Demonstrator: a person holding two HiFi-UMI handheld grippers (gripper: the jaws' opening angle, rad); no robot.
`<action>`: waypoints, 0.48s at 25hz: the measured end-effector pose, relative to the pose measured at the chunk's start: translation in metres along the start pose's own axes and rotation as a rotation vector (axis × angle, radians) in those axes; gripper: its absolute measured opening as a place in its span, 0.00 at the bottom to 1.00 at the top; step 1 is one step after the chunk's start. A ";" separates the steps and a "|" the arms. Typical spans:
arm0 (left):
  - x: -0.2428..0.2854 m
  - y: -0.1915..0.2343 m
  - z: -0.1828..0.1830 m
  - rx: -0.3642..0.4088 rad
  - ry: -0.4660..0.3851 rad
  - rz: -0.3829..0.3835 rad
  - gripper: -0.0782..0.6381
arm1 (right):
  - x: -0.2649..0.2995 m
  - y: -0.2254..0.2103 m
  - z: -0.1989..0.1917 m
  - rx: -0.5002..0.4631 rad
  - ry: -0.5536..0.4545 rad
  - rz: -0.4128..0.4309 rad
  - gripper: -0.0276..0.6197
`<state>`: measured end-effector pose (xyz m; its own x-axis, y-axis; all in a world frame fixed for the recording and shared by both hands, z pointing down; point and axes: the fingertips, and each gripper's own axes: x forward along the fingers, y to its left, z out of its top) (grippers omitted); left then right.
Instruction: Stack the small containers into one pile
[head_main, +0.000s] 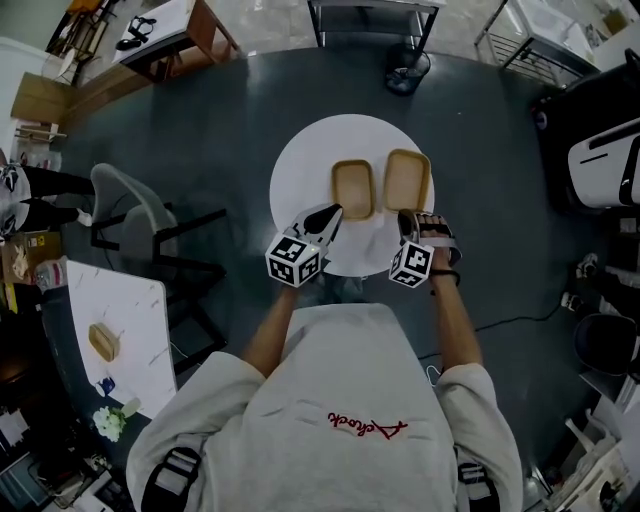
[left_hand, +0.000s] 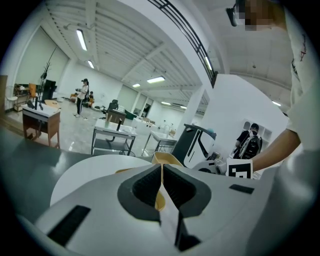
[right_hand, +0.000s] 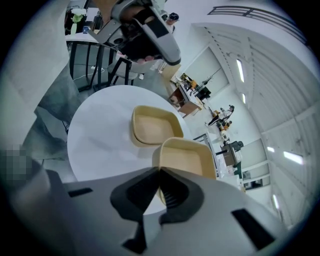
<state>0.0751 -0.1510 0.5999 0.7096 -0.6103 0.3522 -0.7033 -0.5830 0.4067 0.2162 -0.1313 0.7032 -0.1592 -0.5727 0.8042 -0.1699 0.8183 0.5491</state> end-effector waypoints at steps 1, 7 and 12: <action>-0.003 0.000 0.001 0.000 -0.004 0.003 0.14 | -0.001 0.000 0.002 -0.006 -0.003 -0.001 0.09; -0.026 0.006 0.002 -0.003 -0.033 0.047 0.14 | -0.004 0.006 0.027 -0.047 -0.039 0.008 0.09; -0.050 0.018 0.008 -0.007 -0.072 0.108 0.14 | -0.002 0.009 0.060 -0.094 -0.092 0.021 0.09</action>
<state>0.0264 -0.1356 0.5829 0.6247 -0.7062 0.3332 -0.7749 -0.5082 0.3758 0.1563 -0.1259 0.6932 -0.2508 -0.5536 0.7941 -0.0748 0.8290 0.5542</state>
